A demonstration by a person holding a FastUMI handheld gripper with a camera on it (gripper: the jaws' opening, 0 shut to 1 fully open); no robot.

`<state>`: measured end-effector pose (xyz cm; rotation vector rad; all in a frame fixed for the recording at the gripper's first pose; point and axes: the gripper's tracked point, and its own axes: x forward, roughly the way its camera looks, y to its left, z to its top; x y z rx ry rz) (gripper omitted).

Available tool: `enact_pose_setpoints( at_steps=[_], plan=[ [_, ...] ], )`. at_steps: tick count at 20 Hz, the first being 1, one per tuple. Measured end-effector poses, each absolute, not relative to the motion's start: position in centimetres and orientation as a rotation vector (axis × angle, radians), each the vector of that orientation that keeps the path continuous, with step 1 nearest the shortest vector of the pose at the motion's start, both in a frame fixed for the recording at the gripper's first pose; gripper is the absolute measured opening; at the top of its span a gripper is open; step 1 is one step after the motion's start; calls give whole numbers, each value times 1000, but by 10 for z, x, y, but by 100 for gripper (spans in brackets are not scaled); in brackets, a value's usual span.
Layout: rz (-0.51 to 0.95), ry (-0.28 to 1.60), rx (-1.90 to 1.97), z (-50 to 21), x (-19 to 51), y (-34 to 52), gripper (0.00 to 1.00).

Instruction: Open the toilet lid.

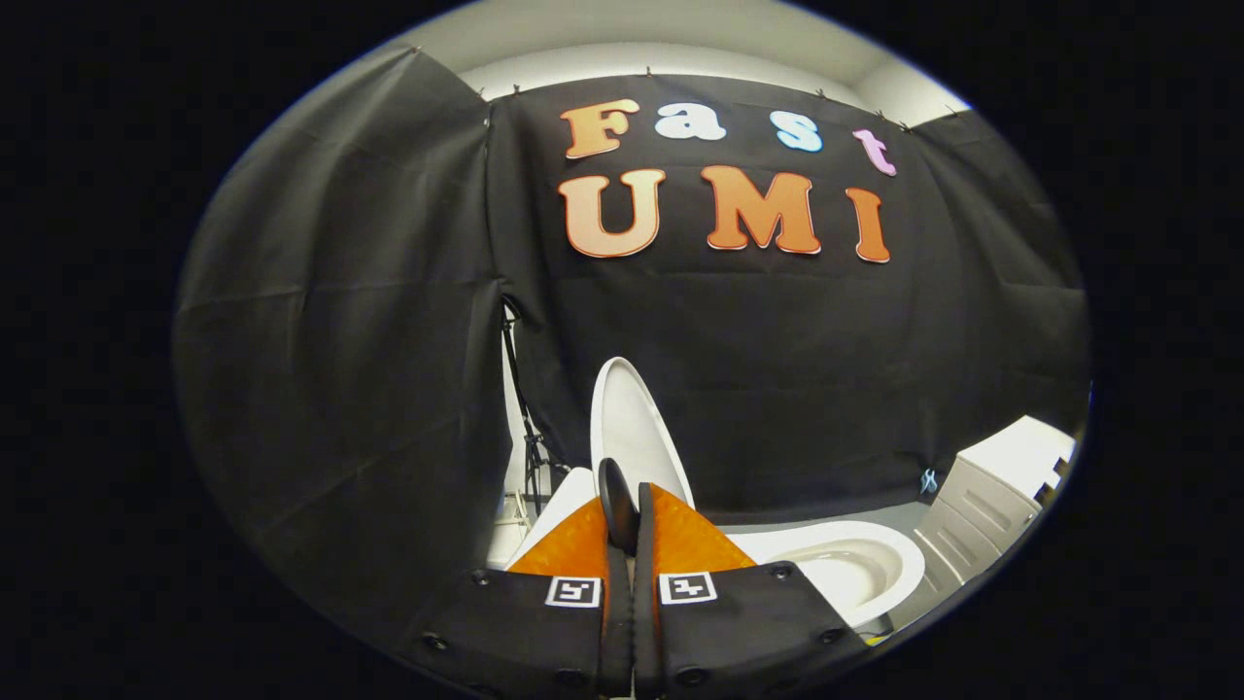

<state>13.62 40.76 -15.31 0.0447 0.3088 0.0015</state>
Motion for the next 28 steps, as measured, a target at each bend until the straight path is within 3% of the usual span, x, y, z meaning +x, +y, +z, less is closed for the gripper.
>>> enact_pose_setpoints(
  at_steps=[4, 7, 10, 21, 28],
  plan=[
    [-6, 316, 125, -153, 136, 396, 14],
    [-1, 351, 158, -160, 134, 393, 31],
    [-6, 334, 148, -149, 127, 384, 36],
    [30, 184, 71, -34, 98, 346, 98],
    [41, 140, 72, 32, 79, 306, 98]
  ],
)
